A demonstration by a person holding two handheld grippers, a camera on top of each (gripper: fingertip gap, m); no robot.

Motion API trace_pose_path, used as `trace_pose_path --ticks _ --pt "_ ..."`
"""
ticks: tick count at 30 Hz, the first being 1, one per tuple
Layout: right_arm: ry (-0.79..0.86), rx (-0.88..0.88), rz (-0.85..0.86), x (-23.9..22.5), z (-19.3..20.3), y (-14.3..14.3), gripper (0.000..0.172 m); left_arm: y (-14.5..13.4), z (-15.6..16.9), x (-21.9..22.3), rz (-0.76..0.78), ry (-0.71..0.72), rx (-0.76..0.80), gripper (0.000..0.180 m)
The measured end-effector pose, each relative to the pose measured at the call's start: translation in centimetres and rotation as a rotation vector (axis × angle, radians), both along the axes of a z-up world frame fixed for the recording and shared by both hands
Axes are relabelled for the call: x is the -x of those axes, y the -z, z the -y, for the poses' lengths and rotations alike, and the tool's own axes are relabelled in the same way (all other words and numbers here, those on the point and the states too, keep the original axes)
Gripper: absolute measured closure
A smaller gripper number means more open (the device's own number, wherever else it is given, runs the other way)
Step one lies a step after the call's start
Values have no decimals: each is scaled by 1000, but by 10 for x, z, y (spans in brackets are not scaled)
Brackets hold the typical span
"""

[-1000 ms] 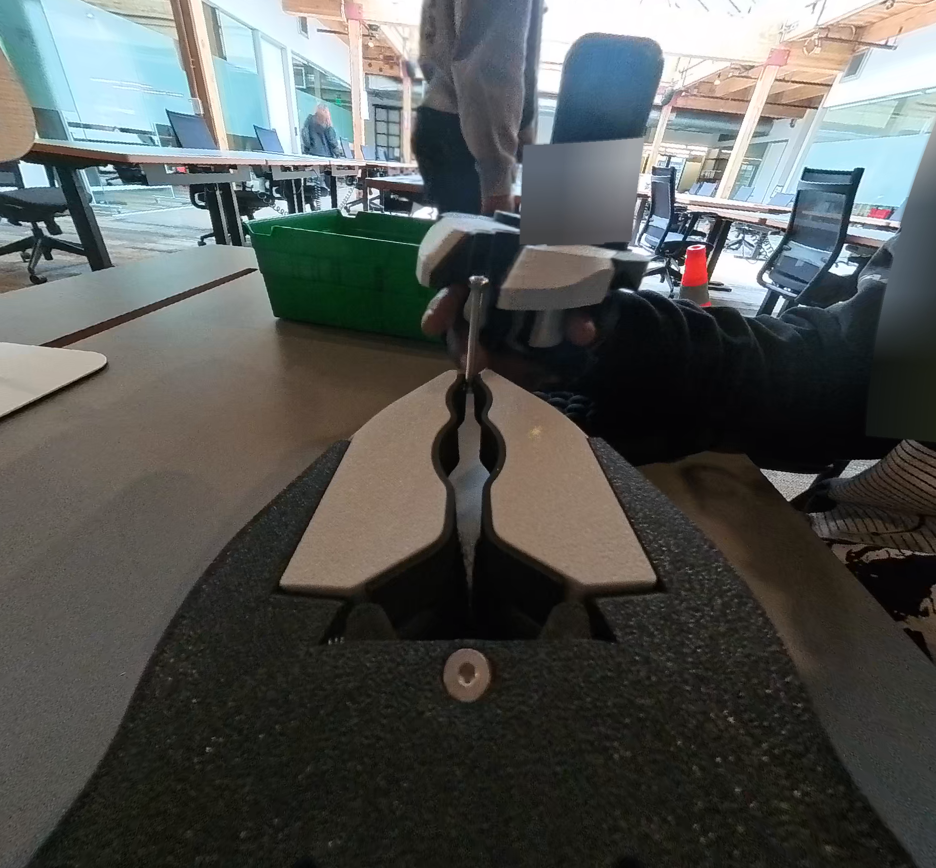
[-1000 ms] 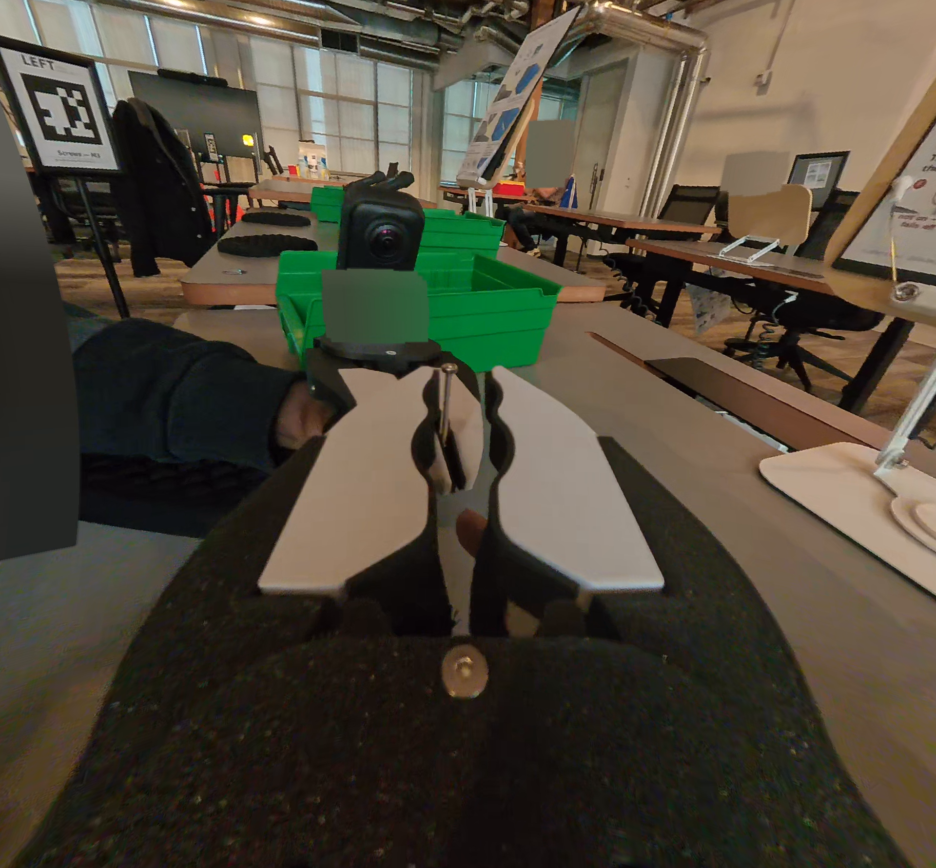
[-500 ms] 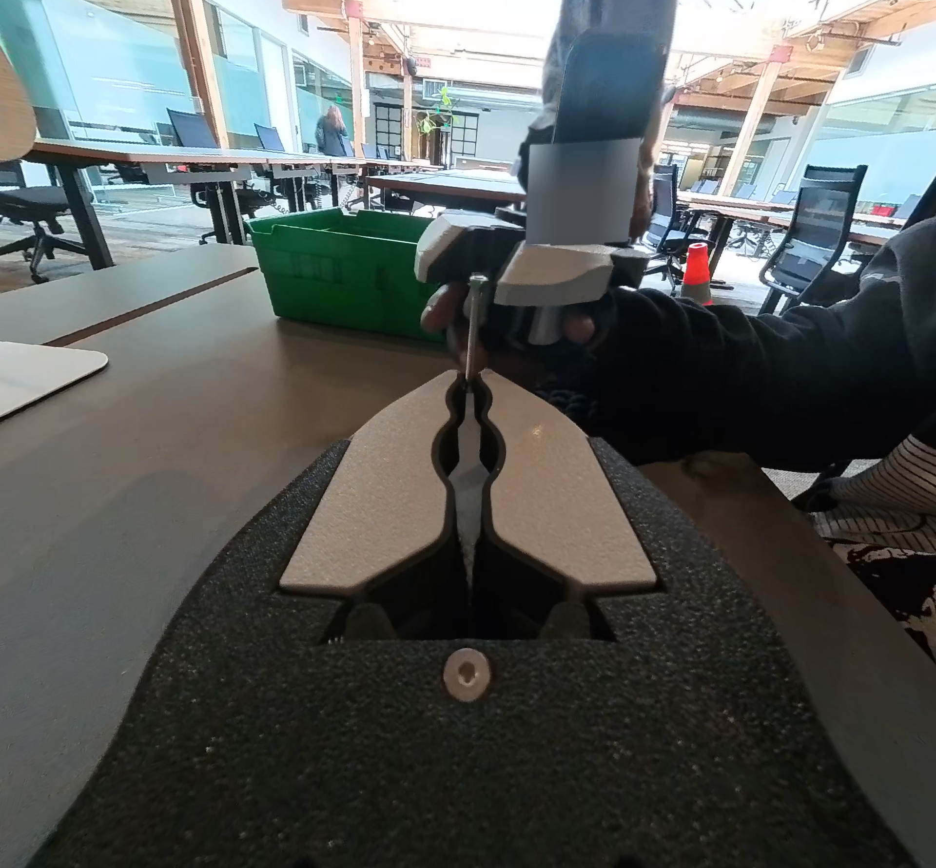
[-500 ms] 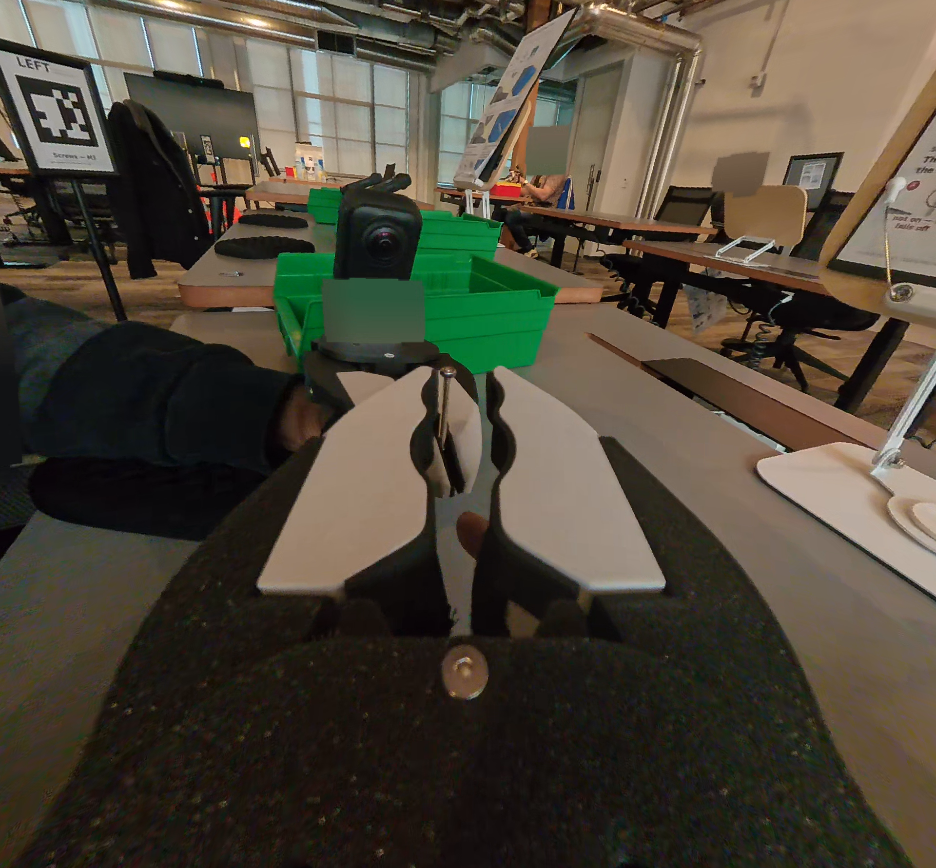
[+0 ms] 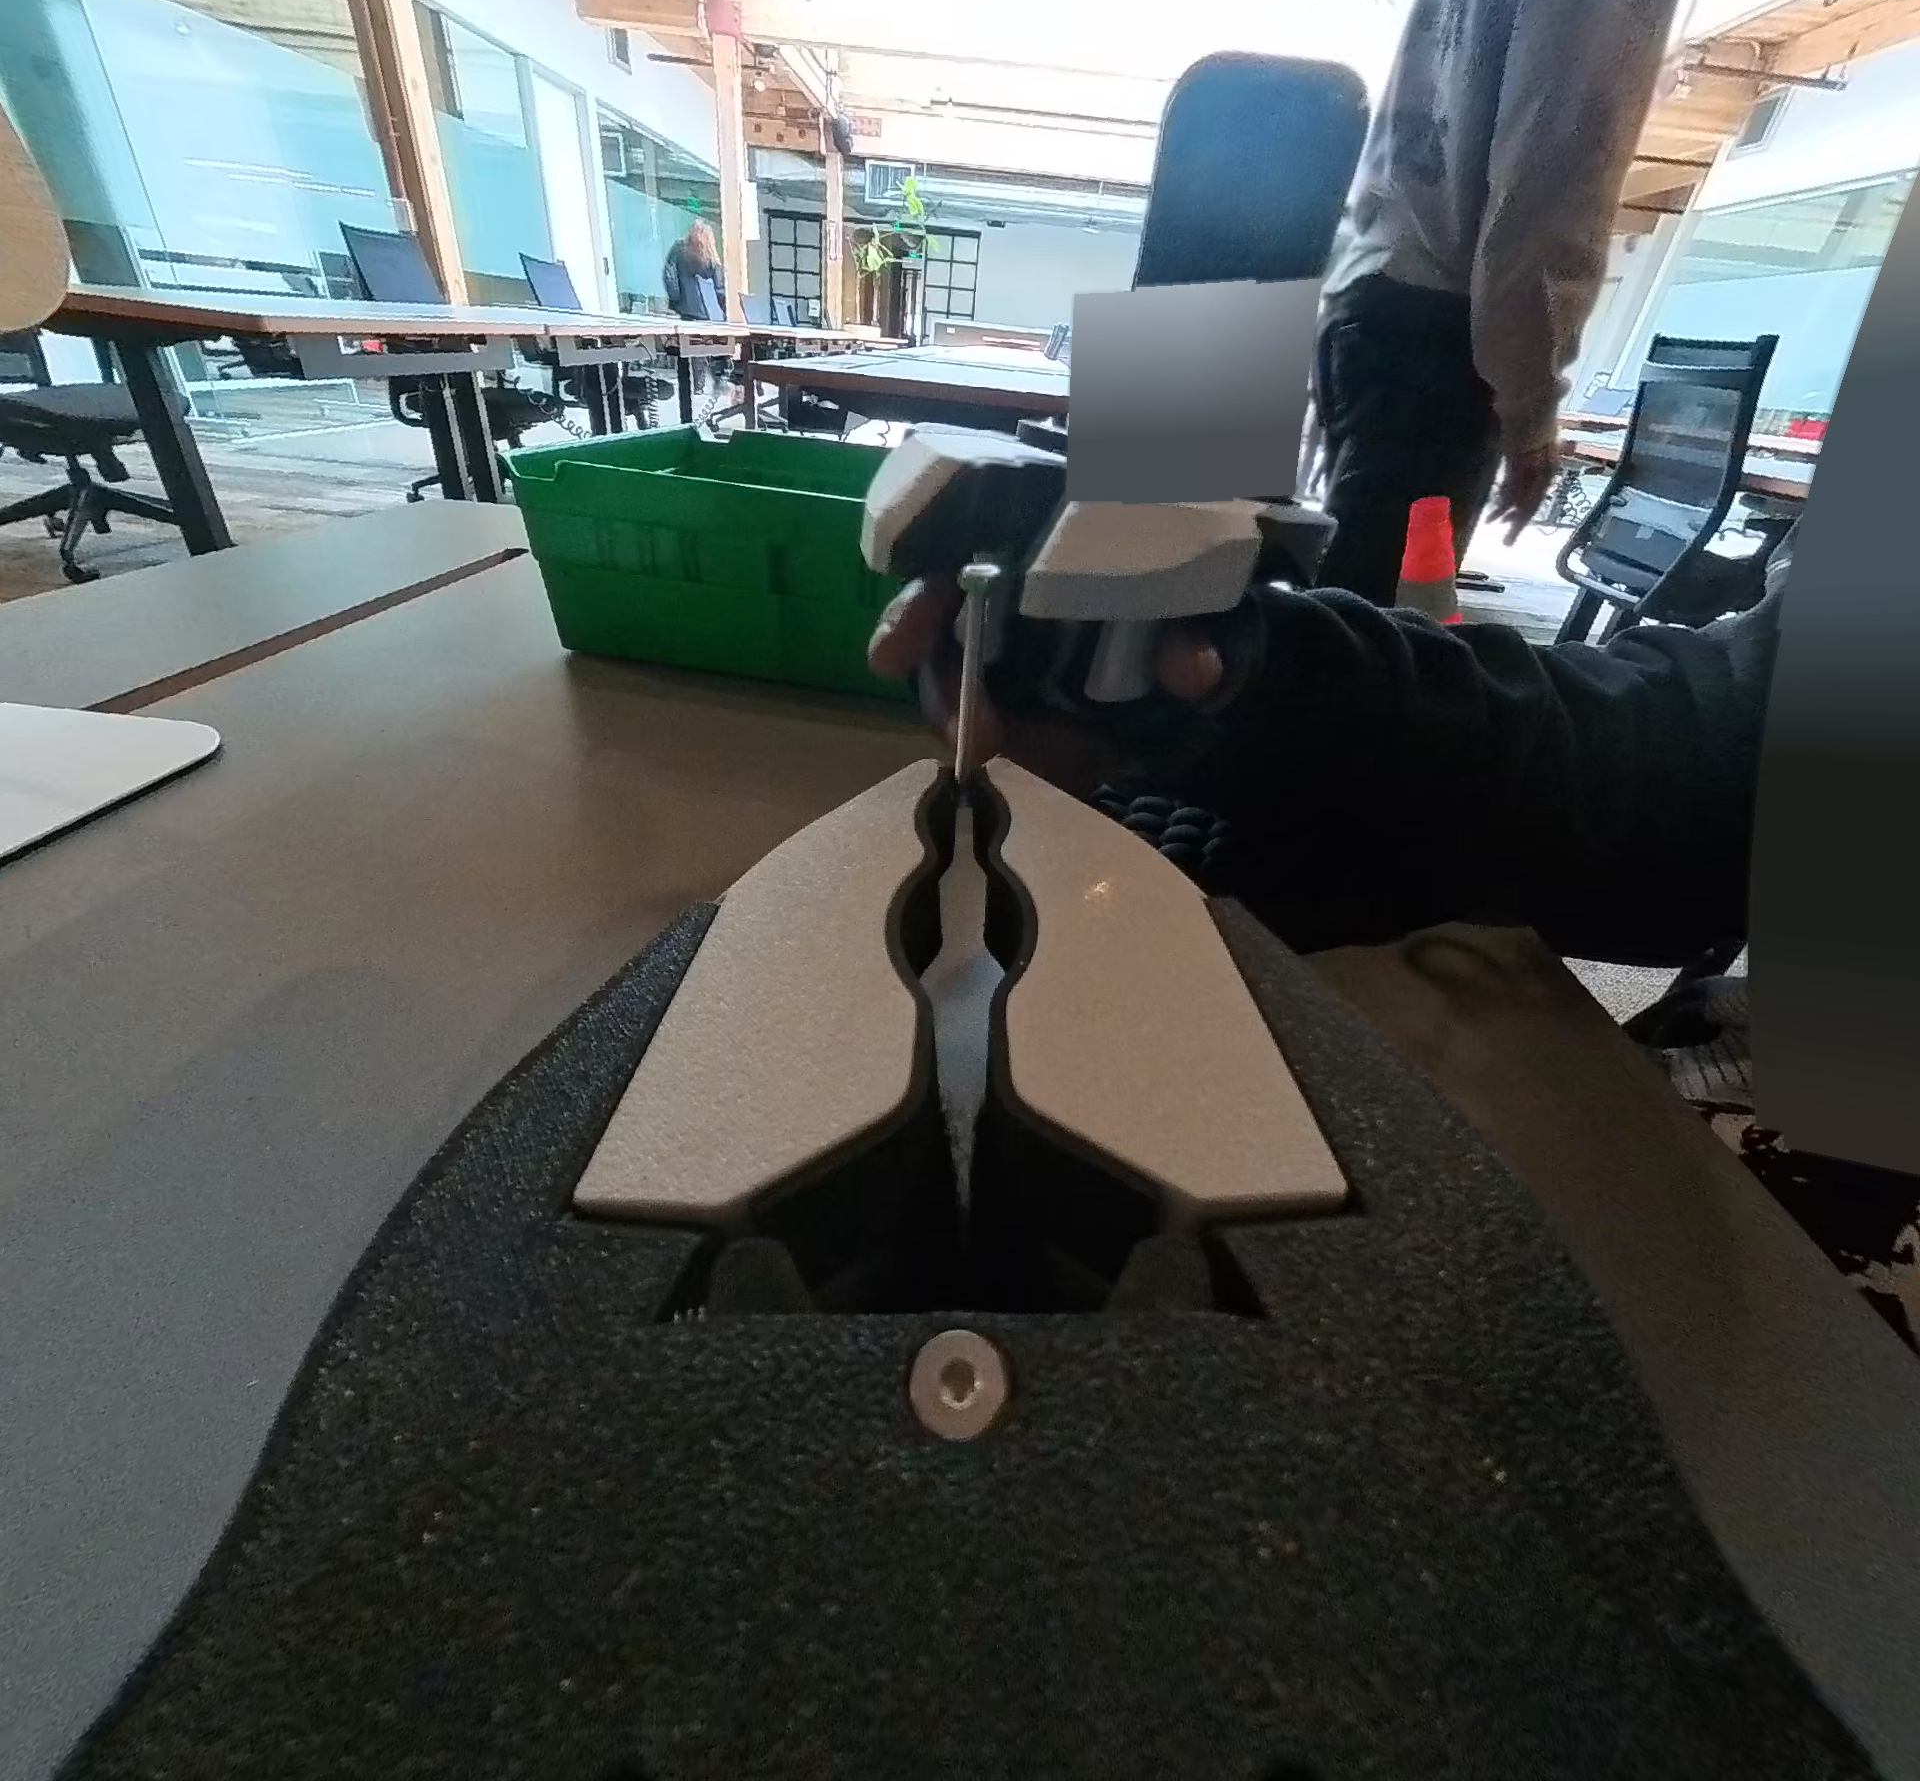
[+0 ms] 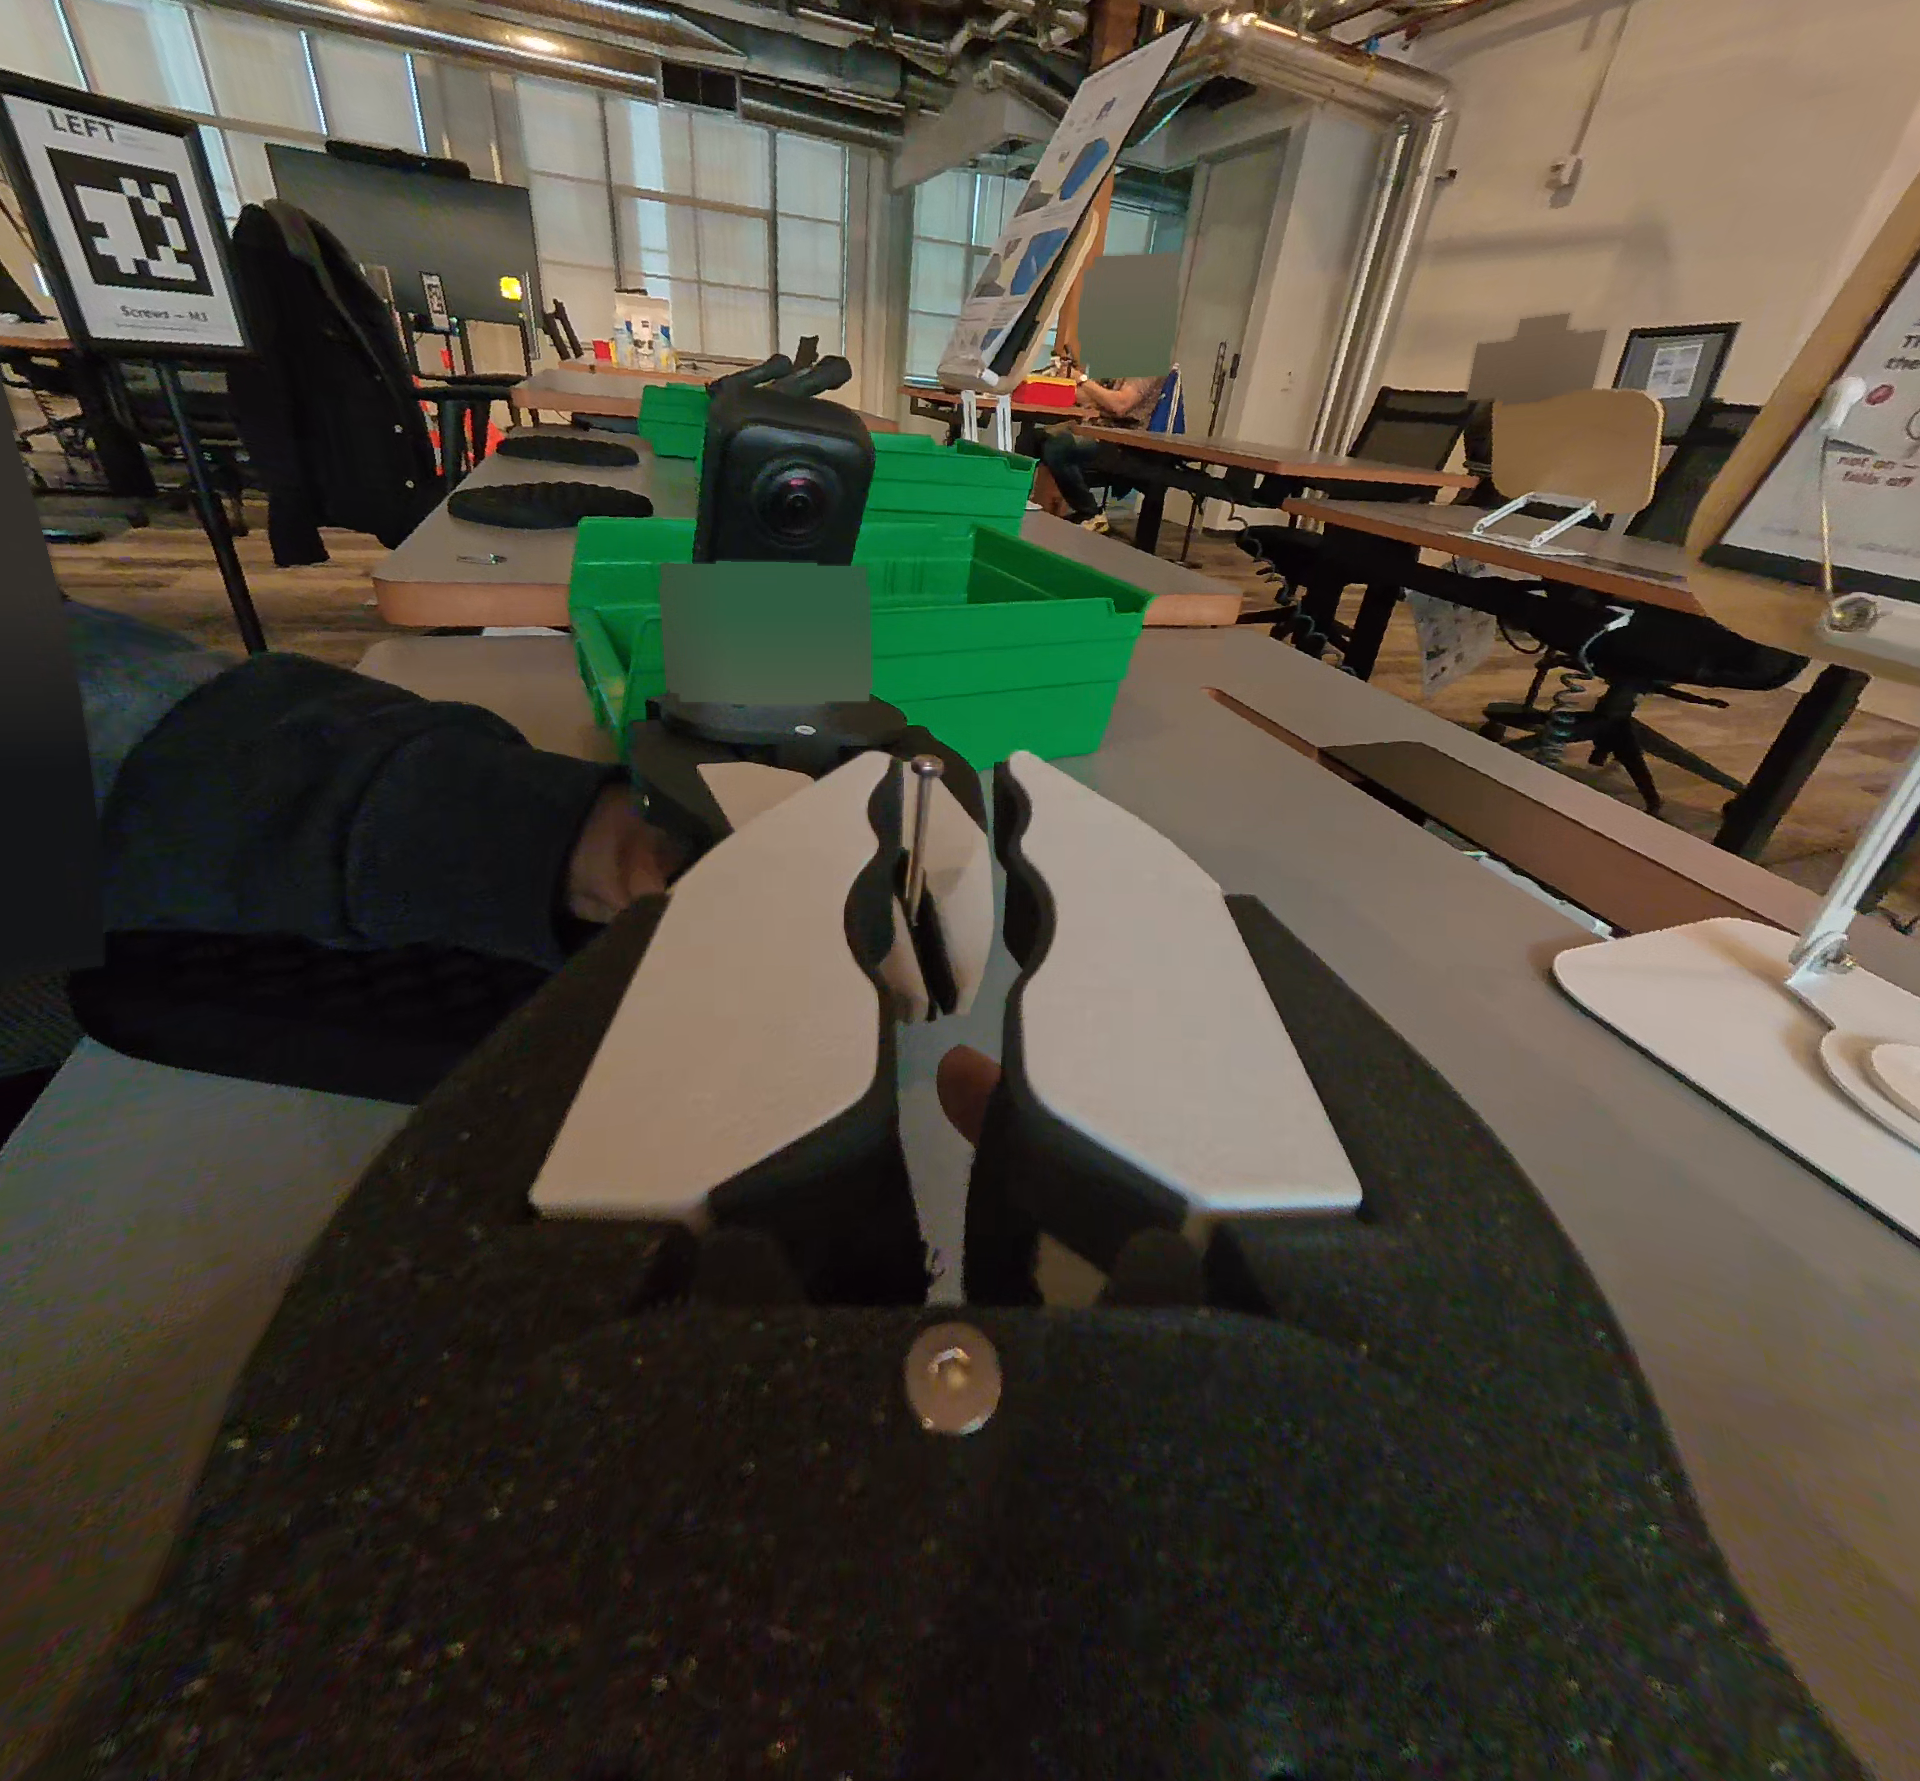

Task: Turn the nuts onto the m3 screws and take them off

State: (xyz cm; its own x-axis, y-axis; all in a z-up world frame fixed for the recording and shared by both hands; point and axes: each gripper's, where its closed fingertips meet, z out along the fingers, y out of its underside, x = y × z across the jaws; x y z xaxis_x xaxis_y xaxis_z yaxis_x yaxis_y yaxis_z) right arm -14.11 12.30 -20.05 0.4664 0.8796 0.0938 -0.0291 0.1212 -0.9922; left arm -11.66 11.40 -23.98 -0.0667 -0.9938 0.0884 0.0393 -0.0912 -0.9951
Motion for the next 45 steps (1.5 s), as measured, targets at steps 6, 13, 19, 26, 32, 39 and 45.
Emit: trace_pose_path --ticks 6,13,19,26,32,39,45 --pt "26 9 -7 -8 -4 0 163 0 0 0 2 -3 1 178" --pt "7 -3 4 -1 0 0 159 0 0 0 -1 0 -2 178" --pt "20 3 -11 -7 -3 -2 162 0 0 0 1 -2 -1 178" --pt "16 2 1 -4 -2 0 162 0 1 0 -2 1 -4 178" --pt "10 -3 -13 -5 -1 -3 159 0 1 0 -2 0 -2 178" --pt "26 7 -3 -6 -4 0 163 0 0 0 0 0 -3 179" --pt "3 -6 -1 -1 0 -1 155 0 0 0 -2 0 -3 178"
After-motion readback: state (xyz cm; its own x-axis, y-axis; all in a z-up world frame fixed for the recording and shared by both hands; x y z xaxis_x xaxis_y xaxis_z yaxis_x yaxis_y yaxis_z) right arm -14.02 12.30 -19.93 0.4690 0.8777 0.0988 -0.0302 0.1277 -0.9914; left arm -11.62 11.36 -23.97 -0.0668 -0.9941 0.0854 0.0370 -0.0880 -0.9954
